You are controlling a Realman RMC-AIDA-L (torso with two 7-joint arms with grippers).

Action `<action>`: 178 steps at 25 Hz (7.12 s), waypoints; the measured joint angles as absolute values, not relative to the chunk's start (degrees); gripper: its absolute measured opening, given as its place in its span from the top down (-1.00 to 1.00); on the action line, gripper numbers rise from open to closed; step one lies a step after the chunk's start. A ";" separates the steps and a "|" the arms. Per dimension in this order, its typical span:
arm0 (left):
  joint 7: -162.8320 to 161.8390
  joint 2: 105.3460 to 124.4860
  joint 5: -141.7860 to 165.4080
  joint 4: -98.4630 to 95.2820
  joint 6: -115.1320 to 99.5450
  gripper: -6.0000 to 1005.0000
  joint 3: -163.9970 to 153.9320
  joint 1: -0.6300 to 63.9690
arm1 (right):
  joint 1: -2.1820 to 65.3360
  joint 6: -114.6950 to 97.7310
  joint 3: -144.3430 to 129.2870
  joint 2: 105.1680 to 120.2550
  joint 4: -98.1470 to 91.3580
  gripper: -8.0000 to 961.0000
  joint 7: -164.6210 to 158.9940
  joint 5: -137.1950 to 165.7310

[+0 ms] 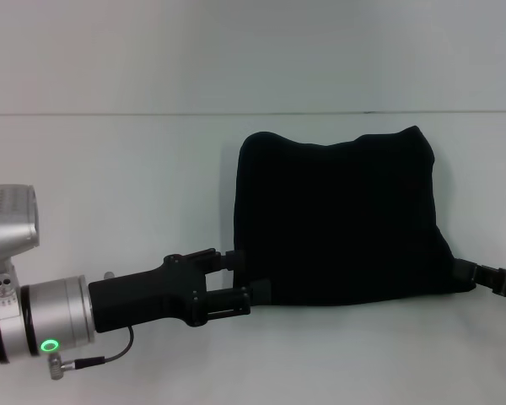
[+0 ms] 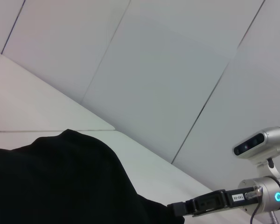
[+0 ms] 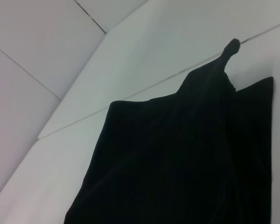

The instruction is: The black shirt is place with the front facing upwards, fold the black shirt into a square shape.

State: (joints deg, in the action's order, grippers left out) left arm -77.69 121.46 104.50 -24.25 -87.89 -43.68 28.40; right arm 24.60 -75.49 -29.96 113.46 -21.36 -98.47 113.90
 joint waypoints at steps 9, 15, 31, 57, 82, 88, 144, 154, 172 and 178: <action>-77.70 121.38 104.50 -24.25 -87.89 -0.59 -43.64 28.46 | 22.86 -76.28 -29.02 113.62 -20.74 0.83 -98.37 113.41; -77.70 121.34 104.50 -24.25 -87.37 -0.59 -43.50 28.51 | 21.53 -79.17 -26.13 114.27 -20.68 0.83 -94.59 113.30; -77.40 121.29 104.50 -24.28 -87.27 -0.59 -42.08 28.49 | 19.11 -76.65 -20.35 115.70 -19.72 0.81 -89.52 113.39; -77.70 121.19 104.50 -22.26 -86.12 -0.59 -36.29 28.51 | 26.22 -72.92 -16.11 119.07 -20.10 -0.36 -71.48 118.91; -90.03 118.46 105.37 -23.64 -88.91 -0.59 -35.95 30.06 | 23.98 -87.88 -13.60 118.76 -23.74 -0.57 -55.94 115.33; -79.09 117.85 108.99 -30.29 -95.24 -0.59 -37.23 29.02 | 25.20 -89.63 -19.62 118.90 -23.74 -0.57 -51.37 115.33; -122.22 124.25 114.71 -18.17 -49.75 -0.38 -42.46 46.43 | 19.38 -90.68 -22.41 119.79 -22.06 -0.58 -45.15 116.01; -121.35 124.05 114.42 -17.59 -49.50 0.18 -42.67 46.79 | 19.49 -90.71 -22.41 119.79 -21.98 -0.58 -45.27 116.02; -121.02 122.23 113.97 -19.91 -53.79 0.77 -42.15 44.19 | 19.95 -90.17 -21.92 119.69 -21.35 -0.58 -45.26 116.01; -120.81 119.84 110.70 -20.22 -55.66 0.75 -42.08 41.06 | 20.04 -89.68 -21.88 119.70 -21.35 -0.58 -45.26 115.98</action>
State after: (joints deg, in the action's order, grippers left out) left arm -120.81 119.84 110.70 -20.22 -55.66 -42.08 41.06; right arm 20.04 -89.68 -21.88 119.70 -21.35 -45.26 115.98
